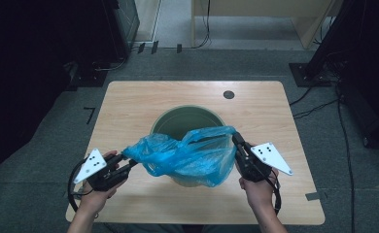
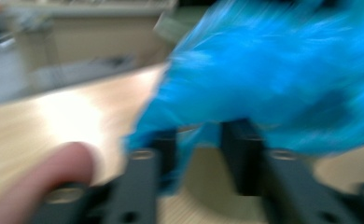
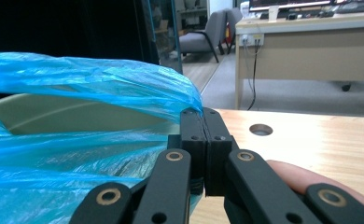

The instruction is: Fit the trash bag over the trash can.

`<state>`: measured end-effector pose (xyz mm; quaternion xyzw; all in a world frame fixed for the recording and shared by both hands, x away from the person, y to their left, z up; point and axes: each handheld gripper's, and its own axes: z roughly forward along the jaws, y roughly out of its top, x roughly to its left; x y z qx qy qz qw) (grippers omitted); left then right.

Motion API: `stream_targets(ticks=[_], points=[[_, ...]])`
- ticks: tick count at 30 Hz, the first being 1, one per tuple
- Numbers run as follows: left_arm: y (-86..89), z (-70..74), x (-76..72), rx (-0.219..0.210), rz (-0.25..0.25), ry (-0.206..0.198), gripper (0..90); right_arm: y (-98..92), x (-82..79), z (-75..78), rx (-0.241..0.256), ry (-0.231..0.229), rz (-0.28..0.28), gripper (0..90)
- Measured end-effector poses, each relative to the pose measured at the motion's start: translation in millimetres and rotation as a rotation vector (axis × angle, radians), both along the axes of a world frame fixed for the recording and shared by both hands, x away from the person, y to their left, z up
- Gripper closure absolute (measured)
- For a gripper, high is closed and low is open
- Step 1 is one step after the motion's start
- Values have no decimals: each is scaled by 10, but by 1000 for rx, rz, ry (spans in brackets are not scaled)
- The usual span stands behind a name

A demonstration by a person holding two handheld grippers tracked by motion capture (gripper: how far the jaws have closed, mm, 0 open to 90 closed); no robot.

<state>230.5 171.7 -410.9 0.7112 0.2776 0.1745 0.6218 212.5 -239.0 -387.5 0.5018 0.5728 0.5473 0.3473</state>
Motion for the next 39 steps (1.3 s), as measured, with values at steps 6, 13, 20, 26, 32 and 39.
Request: stream_targets(ticks=[6, 13, 20, 26, 32, 39], points=[[-35, 189, -189, -17, -59, -77, 221, -23, -78, 50, 0, -38, -9, 900], [-135, 365, -342, -34, -106, -141, 160, 18, -155, 95, -12, -69, 3, 900], [-261, 450, -283, 108, -14, 33, 155, 81, -243, 162, -18, -103, 26, 900], [-199, 424, -268, -21, -157, 157, 426, 35, -269, 198, -5, -108, -2, 900], [-245, 526, -341, -25, -157, 124, 499, 101, -292, 191, -43, -125, 17, 884], [14, 513, -233, -156, -69, 172, 626, -105, -270, 219, 3, -106, 43, 573]])
